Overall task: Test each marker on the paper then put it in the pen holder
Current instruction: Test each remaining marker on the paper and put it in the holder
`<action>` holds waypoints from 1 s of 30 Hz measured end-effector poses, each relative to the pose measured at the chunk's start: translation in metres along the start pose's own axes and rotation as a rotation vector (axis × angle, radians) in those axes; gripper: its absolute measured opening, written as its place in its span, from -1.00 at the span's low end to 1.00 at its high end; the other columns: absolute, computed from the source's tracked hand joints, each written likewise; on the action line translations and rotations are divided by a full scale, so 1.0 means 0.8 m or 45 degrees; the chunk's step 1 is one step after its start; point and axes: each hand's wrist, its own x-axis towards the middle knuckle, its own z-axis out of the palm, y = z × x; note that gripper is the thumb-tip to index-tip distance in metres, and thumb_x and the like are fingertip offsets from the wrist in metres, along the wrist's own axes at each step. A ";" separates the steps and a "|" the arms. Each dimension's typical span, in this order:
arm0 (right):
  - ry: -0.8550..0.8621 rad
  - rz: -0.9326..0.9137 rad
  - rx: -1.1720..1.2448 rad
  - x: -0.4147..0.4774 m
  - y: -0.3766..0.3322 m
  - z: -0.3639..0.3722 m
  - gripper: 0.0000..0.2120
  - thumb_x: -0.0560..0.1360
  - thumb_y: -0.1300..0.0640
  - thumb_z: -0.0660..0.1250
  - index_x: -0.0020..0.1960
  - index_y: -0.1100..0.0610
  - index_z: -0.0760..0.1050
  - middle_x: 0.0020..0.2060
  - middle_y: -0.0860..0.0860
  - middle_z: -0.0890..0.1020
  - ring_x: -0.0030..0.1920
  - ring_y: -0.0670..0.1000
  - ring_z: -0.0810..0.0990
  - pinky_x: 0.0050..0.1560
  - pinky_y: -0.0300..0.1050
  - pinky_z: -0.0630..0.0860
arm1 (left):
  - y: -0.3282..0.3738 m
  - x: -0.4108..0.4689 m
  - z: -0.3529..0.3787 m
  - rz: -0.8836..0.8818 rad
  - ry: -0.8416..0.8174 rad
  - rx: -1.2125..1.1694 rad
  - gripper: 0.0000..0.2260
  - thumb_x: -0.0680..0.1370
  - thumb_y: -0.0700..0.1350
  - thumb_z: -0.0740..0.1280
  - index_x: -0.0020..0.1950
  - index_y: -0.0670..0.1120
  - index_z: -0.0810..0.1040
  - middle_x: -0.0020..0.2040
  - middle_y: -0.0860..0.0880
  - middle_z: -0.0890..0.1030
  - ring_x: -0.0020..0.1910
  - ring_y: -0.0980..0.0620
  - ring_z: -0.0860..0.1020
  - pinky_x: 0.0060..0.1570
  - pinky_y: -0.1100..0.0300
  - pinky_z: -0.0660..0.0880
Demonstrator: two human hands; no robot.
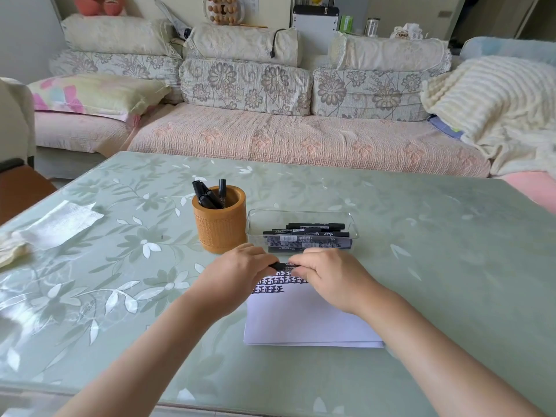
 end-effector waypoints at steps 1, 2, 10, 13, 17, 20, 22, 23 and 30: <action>0.044 -0.040 -0.022 0.000 0.001 0.001 -0.80 0.60 -0.02 0.26 0.15 -0.02 0.58 -0.13 -0.07 0.59 -0.05 0.03 0.56 -0.08 -0.01 0.49 | 0.000 0.000 0.001 -0.033 -0.031 -0.044 -0.61 0.61 0.11 0.06 0.04 -0.06 0.61 -0.24 0.05 0.54 -0.20 0.07 0.45 -0.18 0.20 0.41; 0.081 -0.081 -0.053 0.000 0.002 0.001 -0.81 0.59 0.00 0.28 0.15 -0.02 0.59 -0.16 -0.08 0.56 -0.07 0.03 0.55 -0.12 -0.03 0.47 | -0.001 0.000 0.001 -0.058 -0.056 -0.083 -0.64 0.61 0.10 0.08 0.04 -0.06 0.60 -0.23 0.04 0.55 -0.19 0.08 0.44 -0.17 0.19 0.40; -0.069 0.079 0.130 -0.001 -0.004 -0.004 -0.72 0.61 -0.05 0.21 -0.28 -0.08 0.45 -0.40 -0.13 0.49 -0.31 -0.11 0.43 -0.24 -0.13 0.38 | -0.005 0.000 -0.005 0.067 0.011 -0.028 -0.74 0.60 0.04 0.19 0.02 -0.04 0.63 -0.26 0.08 0.56 -0.23 0.08 0.42 -0.22 0.25 0.37; -0.080 0.062 0.122 -0.001 -0.002 -0.004 -0.74 0.61 -0.07 0.20 -0.23 -0.07 0.46 -0.36 -0.12 0.52 -0.24 -0.06 0.48 -0.19 -0.08 0.42 | -0.003 -0.002 -0.007 0.072 0.015 -0.050 -0.67 0.61 0.07 0.12 0.04 -0.05 0.62 -0.22 0.08 0.56 -0.21 0.08 0.43 -0.18 0.27 0.37; 0.101 -0.053 -0.014 -0.002 0.000 0.000 -0.78 0.58 -0.04 0.30 0.19 -0.10 0.59 -0.15 -0.14 0.59 -0.07 -0.06 0.55 -0.15 -0.14 0.39 | -0.004 -0.003 -0.005 -0.045 -0.067 -0.125 -0.68 0.62 0.08 0.11 0.08 -0.04 0.60 -0.18 0.06 0.56 -0.14 0.10 0.46 -0.12 0.20 0.42; 0.141 -0.106 -0.049 -0.002 -0.001 0.001 -0.79 0.57 -0.03 0.31 0.17 -0.07 0.60 -0.21 -0.16 0.52 -0.11 -0.05 0.54 -0.18 -0.13 0.38 | -0.009 -0.003 -0.004 -0.096 -0.089 -0.180 -0.78 0.62 0.00 0.19 0.09 -0.01 0.60 -0.17 0.05 0.56 -0.14 0.12 0.47 -0.14 0.17 0.44; 0.076 -0.068 -0.020 -0.002 -0.002 0.002 -0.76 0.58 -0.08 0.24 0.07 0.01 0.59 -0.22 -0.09 0.59 -0.13 0.00 0.55 -0.15 -0.06 0.48 | -0.010 -0.004 -0.005 -0.043 -0.076 -0.155 -0.79 0.61 -0.01 0.21 0.09 -0.02 0.61 -0.20 0.07 0.56 -0.17 0.15 0.43 -0.18 0.23 0.40; 0.023 -0.035 0.010 -0.002 -0.003 0.002 -0.73 0.59 -0.10 0.21 -0.01 0.05 0.57 -0.25 -0.03 0.59 -0.15 0.04 0.53 -0.14 -0.03 0.50 | -0.010 -0.004 -0.007 -0.004 -0.063 -0.129 -0.80 0.61 -0.02 0.23 0.08 -0.02 0.62 -0.21 0.08 0.55 -0.19 0.15 0.42 -0.19 0.26 0.38; 0.127 -0.098 -0.016 0.000 -0.001 0.001 -0.87 0.57 -0.04 0.31 0.04 -0.06 0.60 -0.28 -0.13 0.51 -0.20 -0.06 0.47 -0.20 -0.11 0.38 | -0.008 -0.004 -0.010 -0.007 -0.044 -0.112 -0.63 0.61 0.10 0.08 0.03 -0.06 0.61 -0.23 0.07 0.55 -0.19 0.12 0.43 -0.17 0.25 0.39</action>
